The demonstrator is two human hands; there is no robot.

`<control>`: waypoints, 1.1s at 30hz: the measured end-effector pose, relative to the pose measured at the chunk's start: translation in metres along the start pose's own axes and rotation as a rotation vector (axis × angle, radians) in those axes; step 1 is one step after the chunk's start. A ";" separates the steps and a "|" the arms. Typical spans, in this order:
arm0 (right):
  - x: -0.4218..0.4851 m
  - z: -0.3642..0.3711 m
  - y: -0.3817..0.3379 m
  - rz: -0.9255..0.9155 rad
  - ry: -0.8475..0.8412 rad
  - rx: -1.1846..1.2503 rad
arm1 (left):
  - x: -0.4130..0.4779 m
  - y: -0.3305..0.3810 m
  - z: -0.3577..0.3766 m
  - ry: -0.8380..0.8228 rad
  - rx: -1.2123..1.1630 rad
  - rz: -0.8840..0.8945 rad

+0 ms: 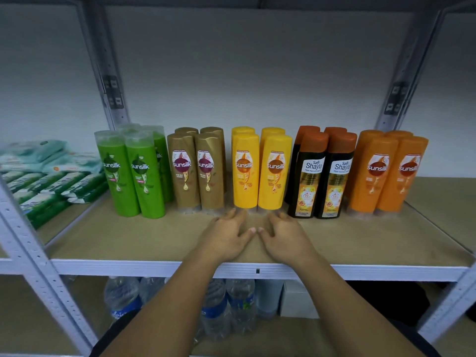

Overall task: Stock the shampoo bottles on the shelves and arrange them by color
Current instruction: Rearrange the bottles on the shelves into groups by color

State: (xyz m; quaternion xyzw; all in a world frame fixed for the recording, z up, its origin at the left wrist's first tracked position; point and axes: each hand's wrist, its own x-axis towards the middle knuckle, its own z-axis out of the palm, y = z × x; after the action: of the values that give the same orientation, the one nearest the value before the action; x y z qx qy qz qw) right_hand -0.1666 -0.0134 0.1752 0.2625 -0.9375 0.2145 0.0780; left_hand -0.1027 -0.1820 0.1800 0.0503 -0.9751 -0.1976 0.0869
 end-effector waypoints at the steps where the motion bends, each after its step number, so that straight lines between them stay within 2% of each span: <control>1: 0.001 0.000 0.001 0.003 -0.005 -0.001 | 0.001 0.001 0.000 0.005 -0.002 0.002; 14: 0.011 0.004 0.000 0.045 -0.005 -0.028 | 0.006 0.001 0.000 0.043 -0.004 0.039; 24: 0.008 0.003 -0.002 0.042 -0.085 -0.103 | 0.004 -0.009 0.002 0.014 0.017 0.020; 33: -0.004 0.005 -0.038 -0.076 -0.130 -0.025 | -0.025 -0.033 -0.014 0.036 0.058 0.032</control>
State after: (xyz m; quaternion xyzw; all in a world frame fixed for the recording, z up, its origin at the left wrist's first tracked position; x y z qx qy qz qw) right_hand -0.1430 -0.0433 0.1833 0.3104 -0.9325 0.1823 0.0281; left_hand -0.0739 -0.2145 0.1762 0.0409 -0.9794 -0.1668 0.1061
